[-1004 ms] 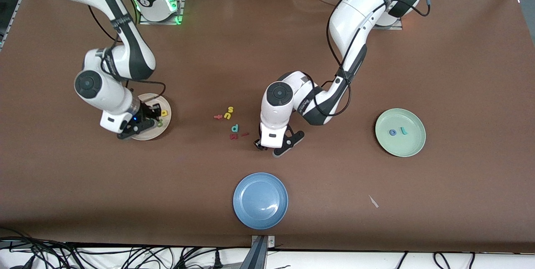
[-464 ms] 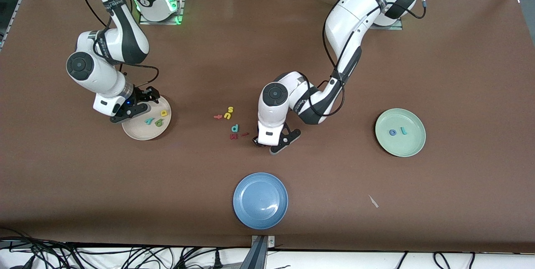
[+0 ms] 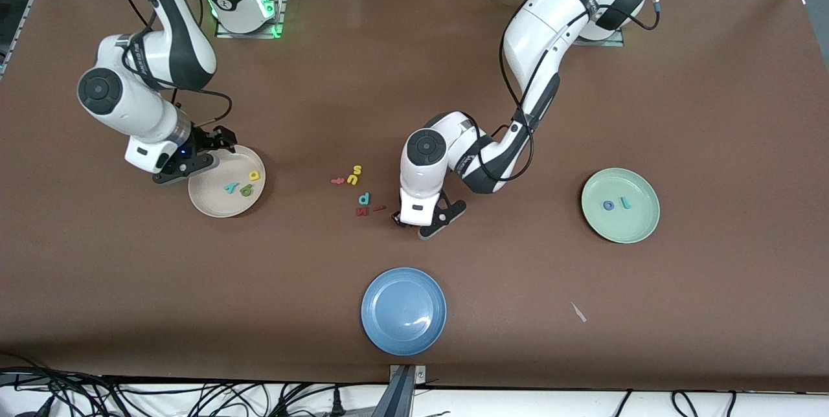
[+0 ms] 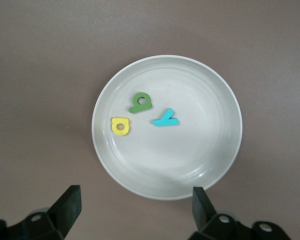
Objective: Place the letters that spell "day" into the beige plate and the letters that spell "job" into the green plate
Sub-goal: 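Release the green g in the cream plate and retract the right arm, then carry the pink letter to the green plate and open the left gripper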
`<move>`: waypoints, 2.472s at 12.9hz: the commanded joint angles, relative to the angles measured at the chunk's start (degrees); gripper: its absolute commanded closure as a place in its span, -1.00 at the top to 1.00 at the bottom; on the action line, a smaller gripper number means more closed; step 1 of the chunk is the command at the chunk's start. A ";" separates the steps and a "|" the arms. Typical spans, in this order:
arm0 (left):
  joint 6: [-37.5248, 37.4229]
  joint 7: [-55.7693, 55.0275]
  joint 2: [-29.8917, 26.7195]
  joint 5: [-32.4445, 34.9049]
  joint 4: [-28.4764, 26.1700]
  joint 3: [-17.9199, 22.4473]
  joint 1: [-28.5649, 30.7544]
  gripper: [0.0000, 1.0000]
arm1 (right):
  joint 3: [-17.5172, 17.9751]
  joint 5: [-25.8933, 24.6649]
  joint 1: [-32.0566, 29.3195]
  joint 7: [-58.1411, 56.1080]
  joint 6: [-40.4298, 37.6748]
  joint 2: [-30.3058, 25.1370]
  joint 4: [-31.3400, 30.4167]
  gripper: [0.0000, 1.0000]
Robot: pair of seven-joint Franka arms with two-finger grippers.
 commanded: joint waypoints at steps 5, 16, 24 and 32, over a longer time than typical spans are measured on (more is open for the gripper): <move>0.47 1.57 0.81 -1.65 1.26 0.75 -0.84 -0.17 | 0.50 0.99 -1.11 1.16 -22.72 -2.26 15.07 0.97; 0.47 1.66 1.43 -1.65 1.26 0.75 -1.19 -0.33 | 0.32 0.20 -1.20 5.29 -49.30 -4.81 39.27 0.96; -0.49 1.84 -1.19 -2.08 1.17 0.22 0.47 -0.84 | -0.03 -0.06 -2.69 7.31 -45.17 -4.37 41.38 0.96; -33.69 23.95 -19.56 -15.44 -3.02 0.22 14.69 -0.84 | 0.06 -2.44 -2.61 7.32 -45.17 -4.02 41.29 0.99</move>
